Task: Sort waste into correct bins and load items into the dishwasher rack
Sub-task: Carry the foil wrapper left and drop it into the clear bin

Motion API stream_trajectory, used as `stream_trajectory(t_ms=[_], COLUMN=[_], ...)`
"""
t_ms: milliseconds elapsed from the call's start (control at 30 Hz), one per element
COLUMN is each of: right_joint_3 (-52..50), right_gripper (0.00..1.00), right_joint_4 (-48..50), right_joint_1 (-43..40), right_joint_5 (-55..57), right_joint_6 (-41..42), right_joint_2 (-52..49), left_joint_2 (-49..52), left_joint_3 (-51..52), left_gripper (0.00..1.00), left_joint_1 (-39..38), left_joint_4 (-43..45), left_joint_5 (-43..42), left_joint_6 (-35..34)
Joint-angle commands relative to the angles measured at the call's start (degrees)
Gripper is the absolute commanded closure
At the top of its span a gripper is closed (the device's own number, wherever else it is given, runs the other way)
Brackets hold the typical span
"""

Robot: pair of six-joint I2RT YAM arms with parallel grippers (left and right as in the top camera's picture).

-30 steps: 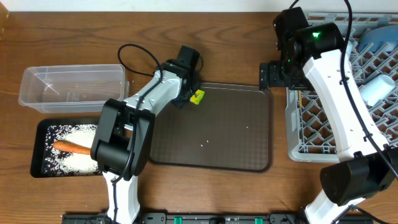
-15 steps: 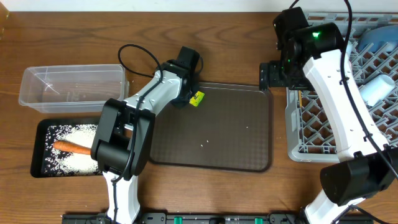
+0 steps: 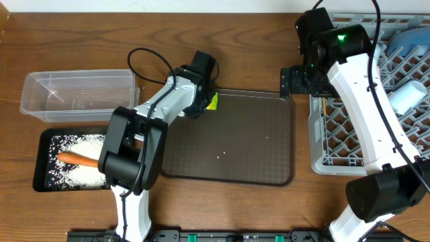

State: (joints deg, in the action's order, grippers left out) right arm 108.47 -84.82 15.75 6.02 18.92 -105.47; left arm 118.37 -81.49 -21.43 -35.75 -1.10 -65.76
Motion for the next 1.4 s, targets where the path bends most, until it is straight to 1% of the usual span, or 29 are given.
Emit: stream_trajectory(t_ms=[0,300,433,567,733,867,1100,1233,1300,1367], right_joint_3=[0.15,0.15,0.15,0.15,0.15,0.15,0.15,0.15,0.15,0.15], right_gripper=[0.01,0.01,0.01,0.01,0.01,0.01,0.01,0.01,0.01,0.01], right_joint_4=[-0.07,-0.07,-0.04,-0.04,-0.07,-0.04,-0.04,-0.04,-0.07,-0.07], right_joint_1=[0.09,0.07,0.09,0.07,0.09,0.09,0.07,0.09,0.09,0.09], right_joint_5=[0.42,0.42,0.42,0.42,0.42,0.42,0.42,0.42,0.42,0.42], right_joint_6=[0.79,0.76,0.76,0.76,0.76,0.76,0.76,0.76,0.76,0.76], right_joint_2=[0.57,0.57,0.55,0.57,0.55,0.55,0.57,0.57,0.57,0.57], left_joint_2=[-3.19,-10.43,-13.51,-16.00,-18.91,-20.02,-20.00,-20.00,-19.89,-19.76], left_joint_3=[0.37,0.37,0.37,0.37,0.37,0.37,0.37,0.37,0.37,0.37], left_gripper=[0.94,0.94,0.94,0.94,0.94,0.94,0.94,0.94,0.87,0.83], left_joint_1=[0.24,-0.20,-0.28,1.29,7.32,14.71,26.93,31.17,32.81,34.42], left_joint_4=[-1.11,-2.86,-2.99,-3.21,-3.78,-4.76,-5.40,-5.27,-4.87,-4.50], left_joint_5=[0.70,0.04,-1.90,-0.28,2.89,6.23,6.67,6.75,6.75,6.75], left_joint_6=[0.55,1.68,1.60,2.36,8.26,11.02,16.61,18.91,20.33,21.81])
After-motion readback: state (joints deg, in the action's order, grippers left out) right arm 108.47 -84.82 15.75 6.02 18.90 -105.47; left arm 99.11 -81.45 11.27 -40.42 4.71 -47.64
